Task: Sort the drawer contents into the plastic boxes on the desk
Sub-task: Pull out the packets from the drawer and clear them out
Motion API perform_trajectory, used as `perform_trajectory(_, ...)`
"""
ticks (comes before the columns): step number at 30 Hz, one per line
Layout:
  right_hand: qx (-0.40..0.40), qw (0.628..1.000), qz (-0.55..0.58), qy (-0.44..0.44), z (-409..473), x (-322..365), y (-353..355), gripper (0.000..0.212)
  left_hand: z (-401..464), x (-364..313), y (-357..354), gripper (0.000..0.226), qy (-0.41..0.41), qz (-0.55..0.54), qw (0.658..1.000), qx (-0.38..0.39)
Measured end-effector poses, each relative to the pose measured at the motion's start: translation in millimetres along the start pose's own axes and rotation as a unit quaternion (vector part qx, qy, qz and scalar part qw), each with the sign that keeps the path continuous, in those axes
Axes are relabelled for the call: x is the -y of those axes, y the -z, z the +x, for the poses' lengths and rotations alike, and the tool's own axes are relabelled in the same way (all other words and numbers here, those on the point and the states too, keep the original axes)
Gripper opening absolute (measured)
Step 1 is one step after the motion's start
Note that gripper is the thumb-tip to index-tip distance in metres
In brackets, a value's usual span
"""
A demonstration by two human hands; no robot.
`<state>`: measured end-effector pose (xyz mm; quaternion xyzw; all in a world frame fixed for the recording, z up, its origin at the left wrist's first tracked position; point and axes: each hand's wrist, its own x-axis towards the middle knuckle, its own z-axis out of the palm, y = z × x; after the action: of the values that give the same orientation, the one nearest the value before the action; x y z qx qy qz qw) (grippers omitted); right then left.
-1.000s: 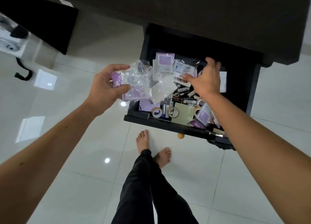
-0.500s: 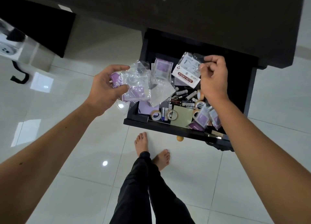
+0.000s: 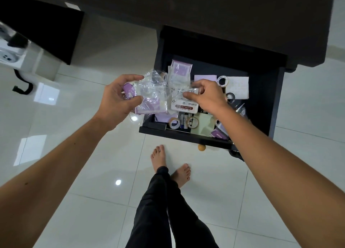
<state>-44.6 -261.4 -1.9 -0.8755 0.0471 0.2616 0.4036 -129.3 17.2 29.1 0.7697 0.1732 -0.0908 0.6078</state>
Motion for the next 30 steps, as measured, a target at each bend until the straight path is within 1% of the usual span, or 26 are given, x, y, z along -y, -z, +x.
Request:
perform_trajectory(2, -0.007, 1.000, 0.012, -0.003, -1.5, 2.0, -3.3, 0.040, -2.3, 0.3, -0.4, 0.056, -0.004, 0.001, 1.000, 0.001)
perform_trajectory(4, 0.003, 1.000, 0.018, 0.002, -4.6, 3.9, -4.6, 0.028, -4.8, -0.1, -1.0, 0.055, -0.009, 0.003, 1.000, 0.001)
perform_trajectory(7, 0.012, 1.000, 0.027, 0.012, -10.0, 5.5, -2.3, 0.019, -7.0, -0.7, -0.7, 0.055, -0.008, 0.002, 1.000, 0.000)
perform_trajectory(9, 0.000, 0.999, 0.045, 0.004, -11.4, 3.5, 2.0, 0.019, -7.3, -1.2, -0.5, 0.055, -0.006, 0.002, 1.000, -0.001)
perform_trajectory(11, -0.016, 0.998, 0.067, -0.009, -11.6, -0.7, 8.3, 0.025, -7.8, -2.2, -0.9, 0.056, -0.006, 0.002, 1.000, -0.002)
perform_trajectory(17, 0.000, 0.985, 0.165, -0.042, -14.5, -7.0, 29.9, 0.030, -9.8, -0.4, -2.1, 0.054, -0.009, 0.008, 1.000, -0.006)
perform_trajectory(23, -0.013, 0.973, 0.225, -0.050, -26.8, -8.5, 53.7, 0.028, -9.1, -4.7, -7.5, 0.052, -0.017, 0.018, 1.000, 0.002)
perform_trajectory(27, 0.012, 0.964, 0.264, -0.032, -39.7, -7.7, 70.8, 0.027, -2.8, -14.8, -19.4, 0.051, -0.019, -0.002, 1.000, 0.015)
perform_trajectory(30, 0.038, 0.950, 0.309, -0.010, -48.3, -7.1, 81.8, 0.029, 3.1, -23.4, -32.8, 0.051, -0.007, -0.003, 1.000, 0.007)
